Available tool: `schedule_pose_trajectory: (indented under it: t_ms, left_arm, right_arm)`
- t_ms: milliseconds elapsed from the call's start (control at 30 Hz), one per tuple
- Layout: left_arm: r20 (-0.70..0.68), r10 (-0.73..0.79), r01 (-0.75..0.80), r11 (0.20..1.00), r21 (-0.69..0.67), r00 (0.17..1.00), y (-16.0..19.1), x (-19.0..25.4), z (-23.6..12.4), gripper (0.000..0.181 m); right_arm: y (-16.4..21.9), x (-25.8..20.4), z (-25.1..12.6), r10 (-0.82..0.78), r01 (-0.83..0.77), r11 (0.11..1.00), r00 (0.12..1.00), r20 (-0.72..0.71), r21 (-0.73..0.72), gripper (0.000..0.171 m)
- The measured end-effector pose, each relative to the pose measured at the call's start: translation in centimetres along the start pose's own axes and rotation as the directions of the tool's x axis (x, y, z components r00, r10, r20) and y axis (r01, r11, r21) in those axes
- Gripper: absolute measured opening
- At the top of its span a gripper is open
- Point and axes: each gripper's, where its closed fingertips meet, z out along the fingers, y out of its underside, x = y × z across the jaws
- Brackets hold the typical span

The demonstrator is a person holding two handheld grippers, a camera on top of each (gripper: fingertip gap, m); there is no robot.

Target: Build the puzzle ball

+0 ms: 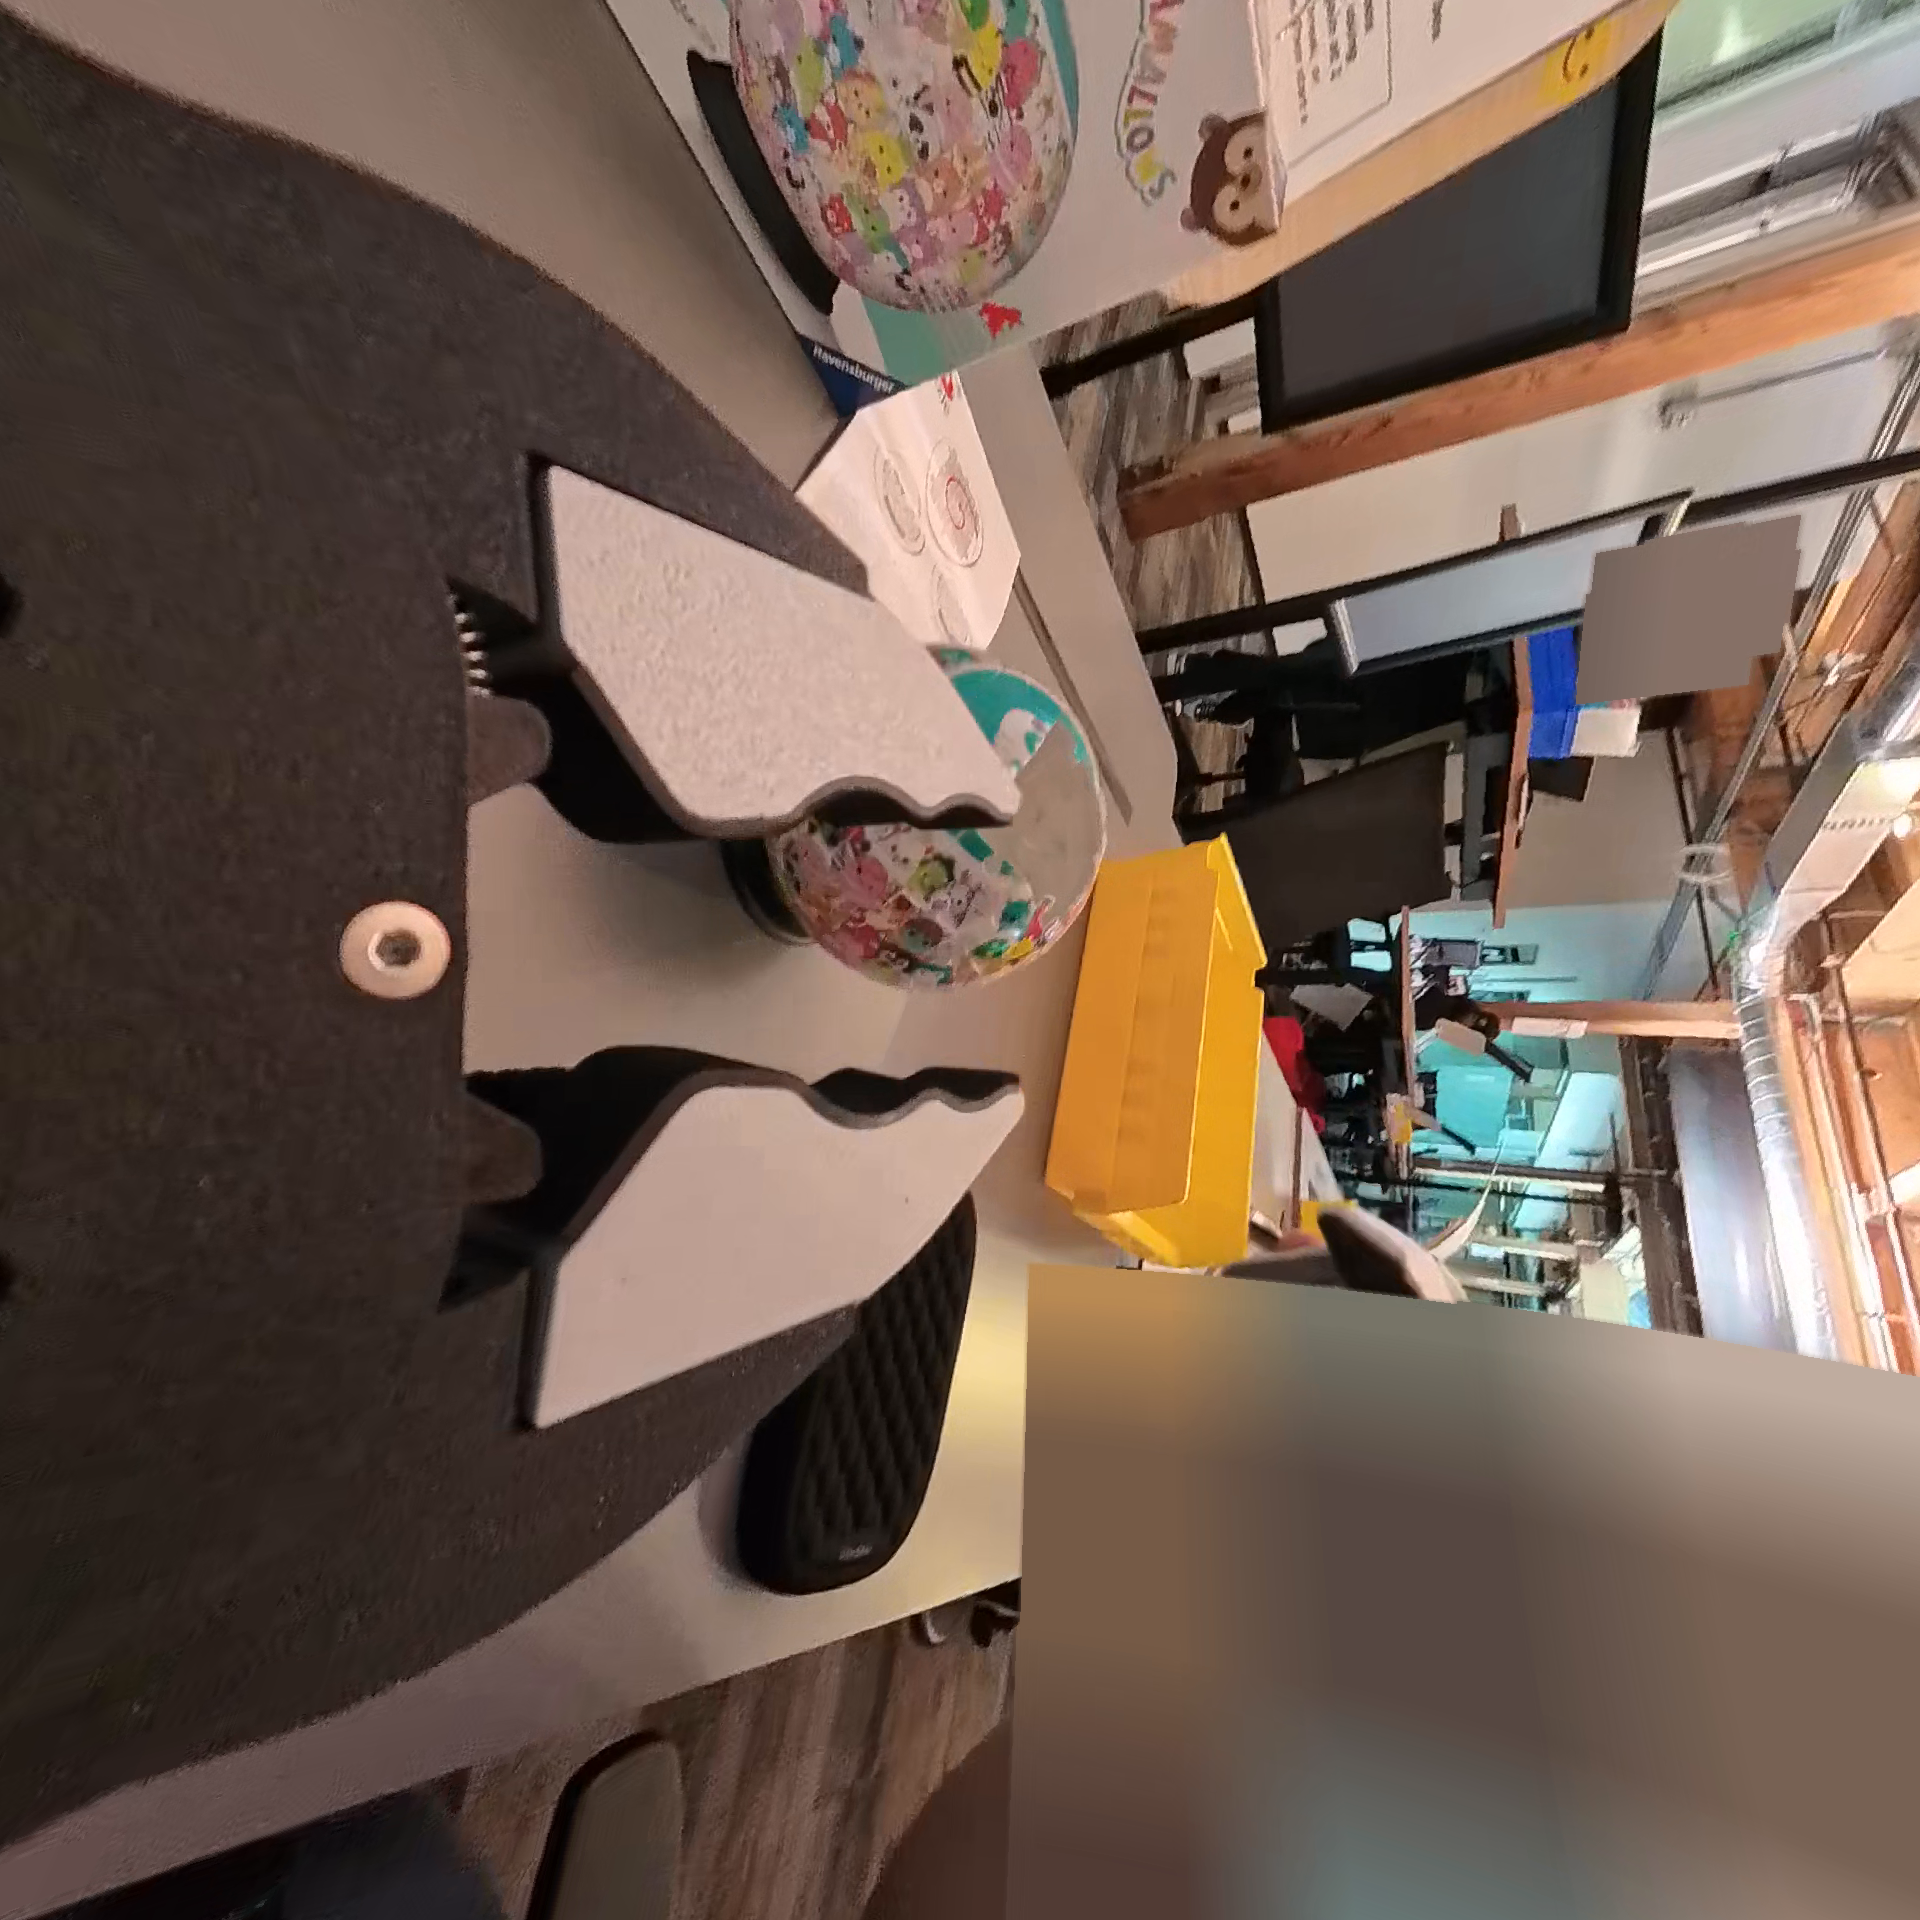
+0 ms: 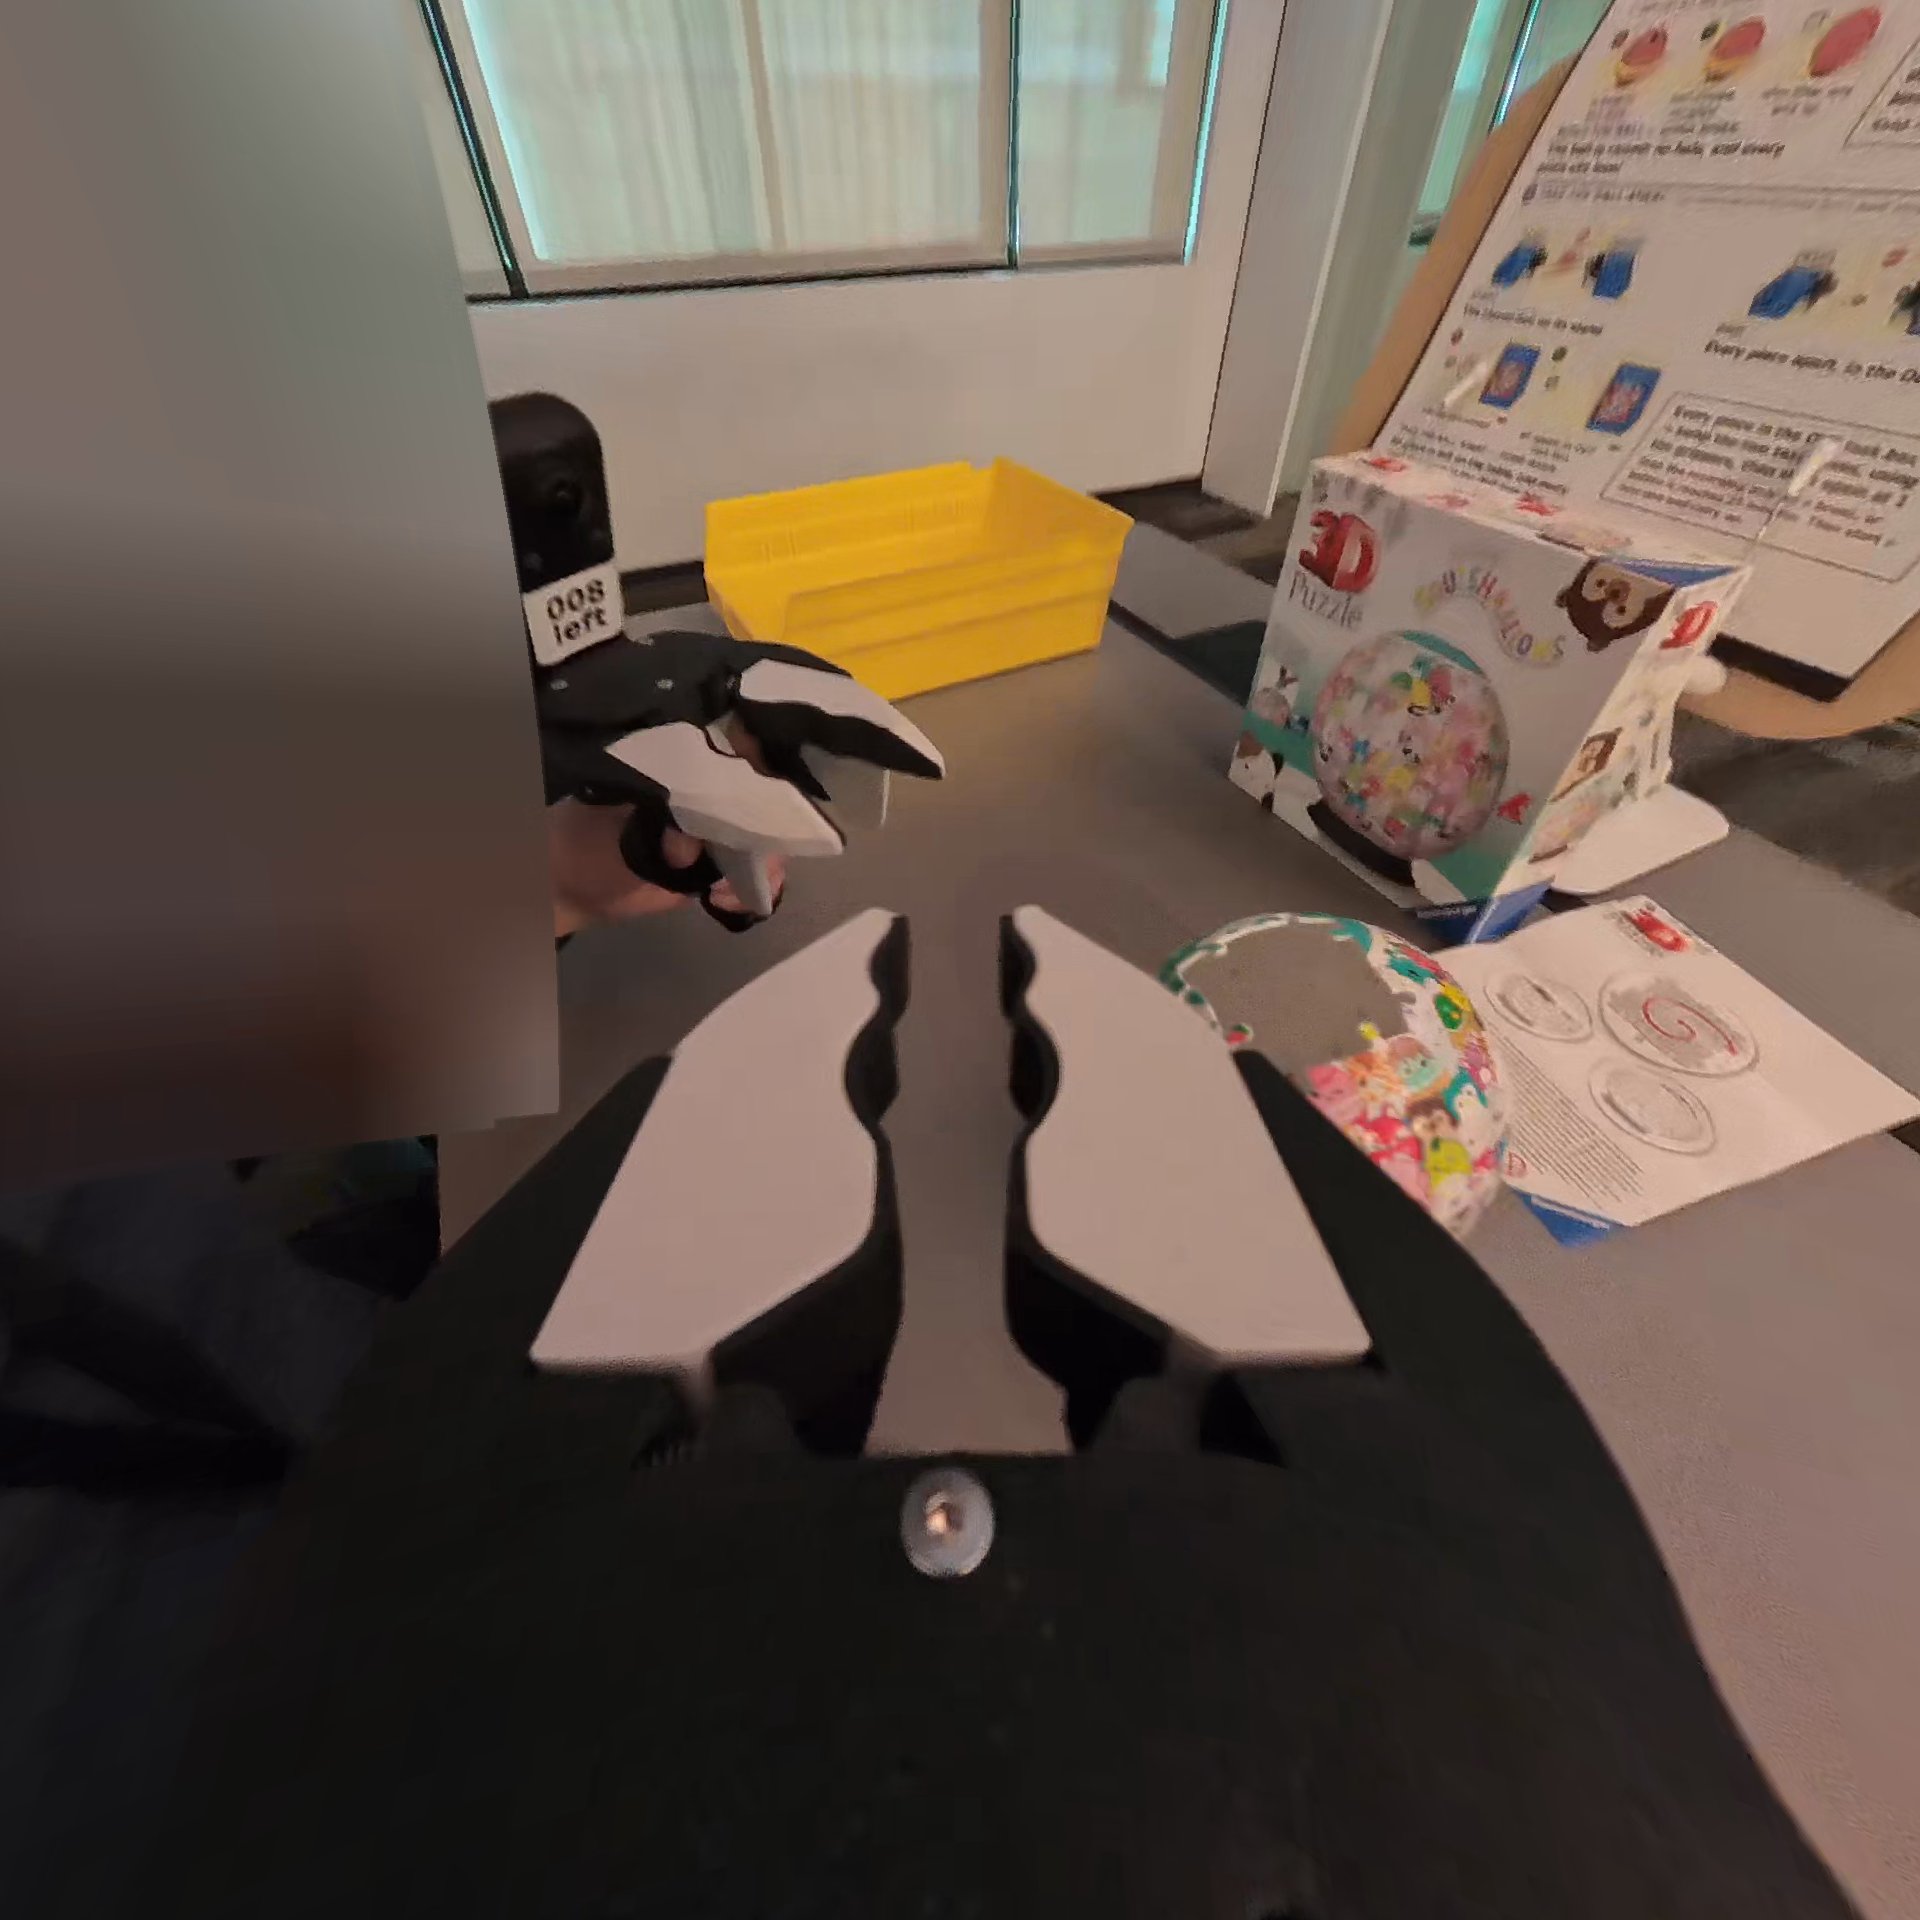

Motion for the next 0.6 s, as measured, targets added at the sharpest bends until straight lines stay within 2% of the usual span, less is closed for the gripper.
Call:
schedule_pose_trajectory:
  t_ms: [33, 133, 167, 267, 367, 467, 500, 567, 600]
  left_arm:
    - [-0.011, -0.009, 0.009, 1.0, -0.006, 1.0, 0.2, 0.2, 0.0, 0.044]
    - [-0.055, -0.036, 0.035, 0.999, -0.02, 0.998, 0.8, 1.1, 0.2, 0.044]
    - [-0.061, -0.033, 0.032, 0.999, -0.03, 0.998, 1.1, 1.3, 0.3, 0.044]
    - [-0.086, -0.013, 0.008, 0.998, -0.056, 0.996, 1.6, 1.9, 0.6, 0.044]
    - [-0.1, 0.003, -0.01, 0.997, -0.071, 0.995, 2.3, 2.1, 1.1, 0.042]
    - [-0.094, 0.011, -0.023, 0.992, -0.122, 0.995, 3.7, 1.9, 1.8, 0.043]
    - [-0.078, 0.023, -0.034, 0.99, -0.137, 0.997, 4.2, 1.6, 2.0, 0.043]
    - [-0.021, 0.064, -0.067, 0.986, -0.153, 0.998, 4.8, 0.5, 2.4, 0.044]
    - [0.003, 0.084, -0.082, 0.983, -0.162, 0.996, 5.1, -0.1, 2.6, 0.045]
  right_arm:
    - [-0.2, -0.6, -0.2, -0.033, 0.033, 0.999, 0.999, 0.014, 0.044, 0.0]
    - [-2.2, -0.3, -1.1, -0.128, 0.14, 0.97, 0.989, -0.072, 0.199, 0.0]
    - [-2.9, -0.5, -1.6, -0.108, 0.119, 0.962, 0.992, -0.058, 0.244, 0.0]
    - [-4.8, -1.7, -3.1, -0.05, 0.005, 0.926, 0.993, 0.107, 0.379, 0.001]
    - [-4.7, -1.6, -3.5, -0.042, -0.05, 0.919, 0.974, 0.223, 0.391, 0.001]
    - [-5.9, -2.7, -4.6, 0.041, -0.292, 0.869, 0.846, 0.532, 0.399, 0.001]
    - [-5.9, -2.3, -4.4, 0.067, -0.325, 0.869, 0.825, 0.561, 0.374, 0.001]
    - [-5.0, -0.3, -2.3, 0.081, -0.244, 0.918, 0.887, 0.454, 0.312, 0.001]
    - [-4.1, 0.4, -1.1, 0.077, -0.185, 0.957, 0.905, 0.419, 0.225, 0.0]
